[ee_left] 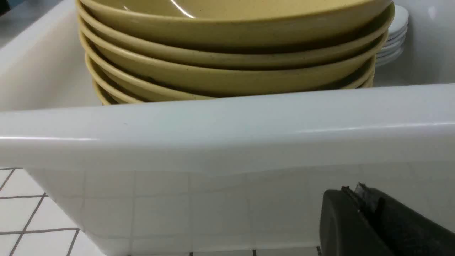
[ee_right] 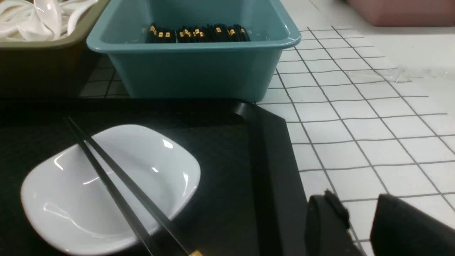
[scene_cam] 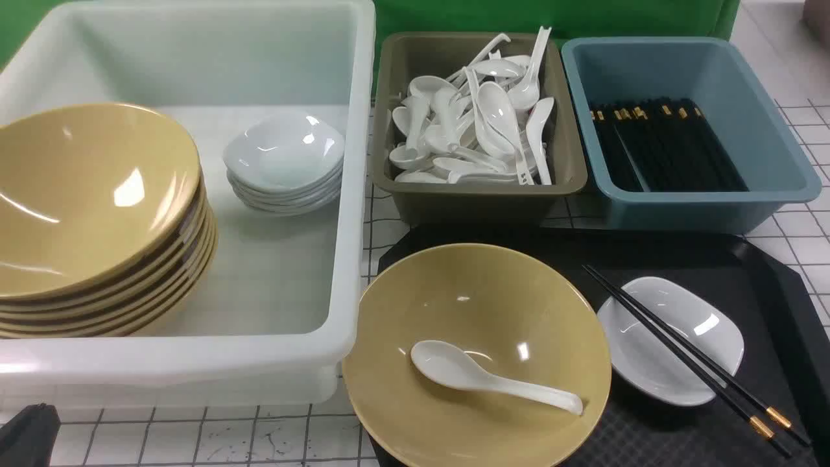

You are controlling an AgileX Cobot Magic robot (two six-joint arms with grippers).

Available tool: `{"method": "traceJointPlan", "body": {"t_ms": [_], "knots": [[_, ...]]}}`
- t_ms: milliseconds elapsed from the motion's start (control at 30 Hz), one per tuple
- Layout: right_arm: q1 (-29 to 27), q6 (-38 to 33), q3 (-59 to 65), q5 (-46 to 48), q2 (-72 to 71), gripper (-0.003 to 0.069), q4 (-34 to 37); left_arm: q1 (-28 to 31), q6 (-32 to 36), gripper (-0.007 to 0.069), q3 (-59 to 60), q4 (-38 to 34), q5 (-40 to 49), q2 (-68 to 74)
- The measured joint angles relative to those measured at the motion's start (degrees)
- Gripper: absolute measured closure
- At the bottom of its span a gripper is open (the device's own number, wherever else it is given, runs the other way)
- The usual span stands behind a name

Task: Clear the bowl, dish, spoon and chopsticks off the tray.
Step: Use the right arm to grab the chopsticks

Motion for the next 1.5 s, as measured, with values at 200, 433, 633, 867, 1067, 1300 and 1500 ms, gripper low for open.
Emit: {"method": "traceJointPlan", "body": {"t_ms": [200, 433, 633, 867, 1067, 1300, 1500], "knots": [[0.0, 0.0, 0.0, 0.0, 0.0, 0.0421, 0.0, 0.0, 0.0, 0.0636, 0.0, 0.0, 0.0, 0.0], [0.0, 0.0, 0.0, 0.0, 0.0, 0.0421, 0.0, 0.0, 0.0, 0.0636, 0.0, 0.0, 0.0, 0.0], [0.0, 0.0, 0.0, 0.0, 0.0, 0.0421, 0.0, 0.0, 0.0, 0.0636, 0.0, 0.0, 0.0, 0.0], [0.0, -4.2, 0.0, 0.0, 0.0, 0.0421, -0.6, 0.0, 0.1, 0.0636, 0.0, 0.0, 0.0, 0.0], [0.0, -3.9, 0.0, 0.0, 0.0, 0.0421, -0.6, 0.0, 0.1, 0.0636, 0.0, 0.0, 0.0, 0.0], [0.0, -1.3, 0.0, -0.2, 0.0, 0.0421, -0.6, 0.0, 0.1, 0.0636, 0.0, 0.0, 0.0, 0.0], [0.0, 0.7, 0.0, -0.2, 0.0, 0.0421, -0.6, 0.0, 0.1, 0.0636, 0.0, 0.0, 0.0, 0.0]]}}
